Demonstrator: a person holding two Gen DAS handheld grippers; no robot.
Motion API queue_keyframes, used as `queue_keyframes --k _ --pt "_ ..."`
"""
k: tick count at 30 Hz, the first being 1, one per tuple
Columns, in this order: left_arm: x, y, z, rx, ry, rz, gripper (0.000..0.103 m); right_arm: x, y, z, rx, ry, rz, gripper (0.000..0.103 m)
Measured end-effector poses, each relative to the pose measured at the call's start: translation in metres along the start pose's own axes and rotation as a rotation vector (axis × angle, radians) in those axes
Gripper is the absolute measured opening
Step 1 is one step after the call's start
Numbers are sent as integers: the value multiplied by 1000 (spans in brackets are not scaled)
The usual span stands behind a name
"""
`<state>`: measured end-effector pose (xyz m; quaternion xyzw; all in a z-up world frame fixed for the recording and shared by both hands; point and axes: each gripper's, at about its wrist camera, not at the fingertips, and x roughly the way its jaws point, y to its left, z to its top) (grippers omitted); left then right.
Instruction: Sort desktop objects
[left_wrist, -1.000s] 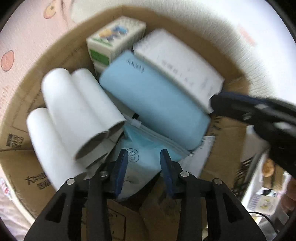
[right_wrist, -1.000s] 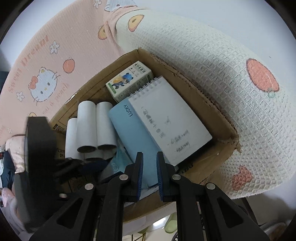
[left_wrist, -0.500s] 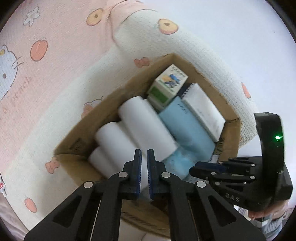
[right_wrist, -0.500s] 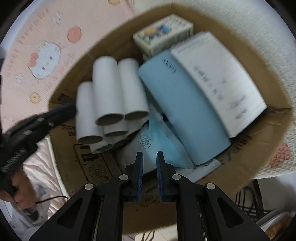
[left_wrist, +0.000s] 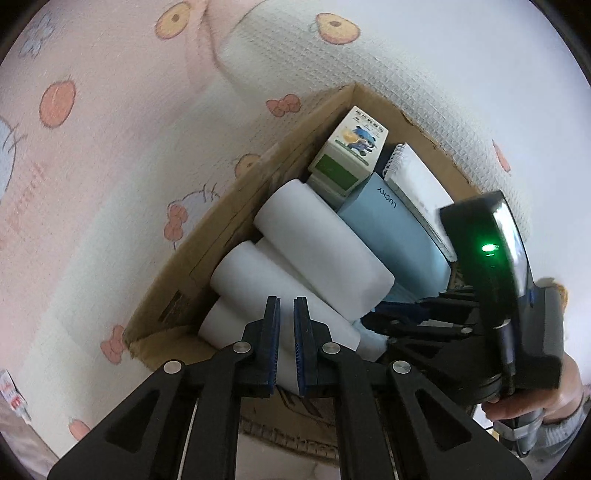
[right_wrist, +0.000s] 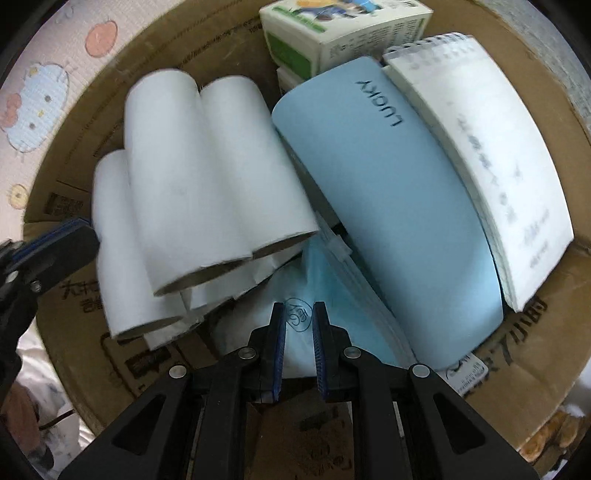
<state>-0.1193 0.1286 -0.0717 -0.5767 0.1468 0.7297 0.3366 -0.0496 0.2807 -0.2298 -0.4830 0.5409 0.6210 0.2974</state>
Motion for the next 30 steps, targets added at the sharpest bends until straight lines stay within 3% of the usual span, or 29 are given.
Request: queue_keyframes --k 8,11,13,24,30 --pt "-2 16 -1 -50 -7 -60 7 14 -5 2 20 39 11 11" --pt "-11 24 -5 -60 -55 -25 7 18 3 0 -20 45 -30 11" --pt "-20 30 -7 -63 -96 -39 7 21 6 0 -33 57 -48 11" --pt "-35 43 -7 -82 -132 -89 7 40 -3 -3 37 141 -8 12" --pt "-37 50 -6 -102 -139 -98 7 55 -23 6 120 208 63 12"
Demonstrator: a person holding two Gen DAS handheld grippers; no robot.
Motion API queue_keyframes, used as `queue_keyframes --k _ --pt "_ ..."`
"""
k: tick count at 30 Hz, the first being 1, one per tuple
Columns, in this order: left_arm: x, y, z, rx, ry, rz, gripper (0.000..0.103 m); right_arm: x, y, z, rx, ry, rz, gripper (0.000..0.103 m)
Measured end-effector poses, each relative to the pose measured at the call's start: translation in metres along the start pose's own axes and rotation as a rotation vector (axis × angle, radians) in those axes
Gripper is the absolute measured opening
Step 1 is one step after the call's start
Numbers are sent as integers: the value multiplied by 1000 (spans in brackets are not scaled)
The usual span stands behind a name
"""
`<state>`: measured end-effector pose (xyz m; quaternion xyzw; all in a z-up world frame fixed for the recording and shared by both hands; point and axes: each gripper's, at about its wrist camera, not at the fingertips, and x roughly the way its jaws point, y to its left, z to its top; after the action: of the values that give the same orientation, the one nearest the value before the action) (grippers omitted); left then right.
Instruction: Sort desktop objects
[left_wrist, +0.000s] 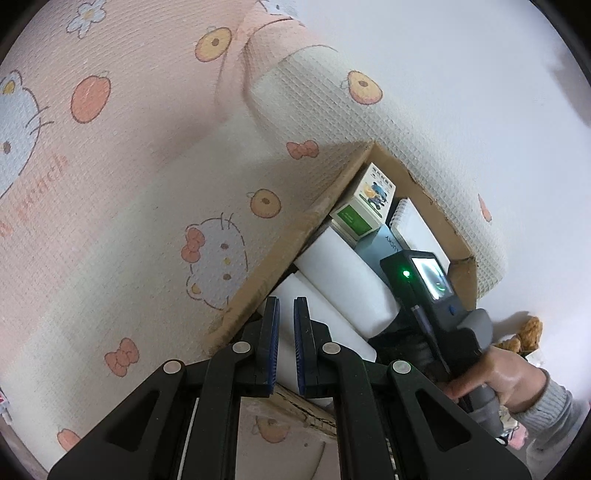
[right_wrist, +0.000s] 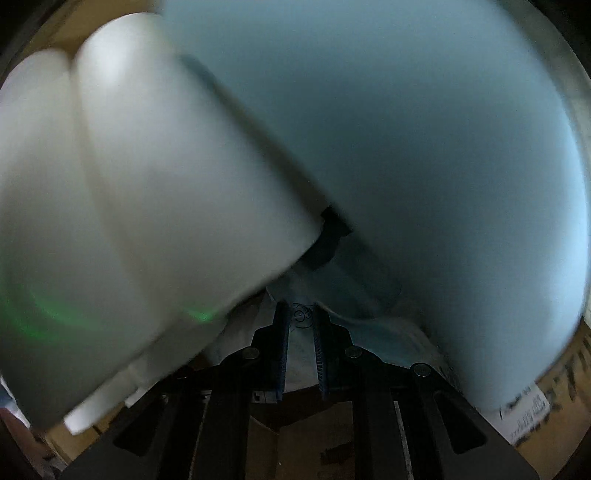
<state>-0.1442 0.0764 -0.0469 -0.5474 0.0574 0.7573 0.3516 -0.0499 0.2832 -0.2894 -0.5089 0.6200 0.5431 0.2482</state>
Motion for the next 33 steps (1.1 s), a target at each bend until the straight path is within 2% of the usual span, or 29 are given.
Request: queue_keyframes --k 10,12,16,18,19,20,23,26,28,30,33 --pt "-6 0 1 4 -16 -2 7 -1 -6 1 30 -1 -7 11" --pt "-7 -4 -1 7 -18 10 8 -3 -4 0 -8 -4 -21 11" --pt "-8 -17 -3 63 -8 41 21 -17 4 -4 -76 -8 -68 12" --pt "-10 -28 -5 111 -15 75 35 -29 7 -10 -115 -13 -60 12" --pt "-13 -35 -6 146 -26 85 46 -36 7 -15 -128 -15 -38 12" --pt "-14 -43 -7 179 -36 90 51 -46 5 -20 -141 -17 1 12" --pt "-13 -67 -7 231 -22 90 51 -67 -4 -33 -154 -48 84 12" --pt "-5 -84 -5 222 8 44 51 -86 -24 -43 -132 -81 155 12" --pt "2 -97 -5 225 23 38 51 -100 -43 -48 -98 -117 228 12" --pt "12 -112 -6 249 32 60 49 -116 -66 -55 -47 -161 308 12" --pt "34 -130 -11 259 85 64 32 -139 -90 -65 -15 -248 370 12"
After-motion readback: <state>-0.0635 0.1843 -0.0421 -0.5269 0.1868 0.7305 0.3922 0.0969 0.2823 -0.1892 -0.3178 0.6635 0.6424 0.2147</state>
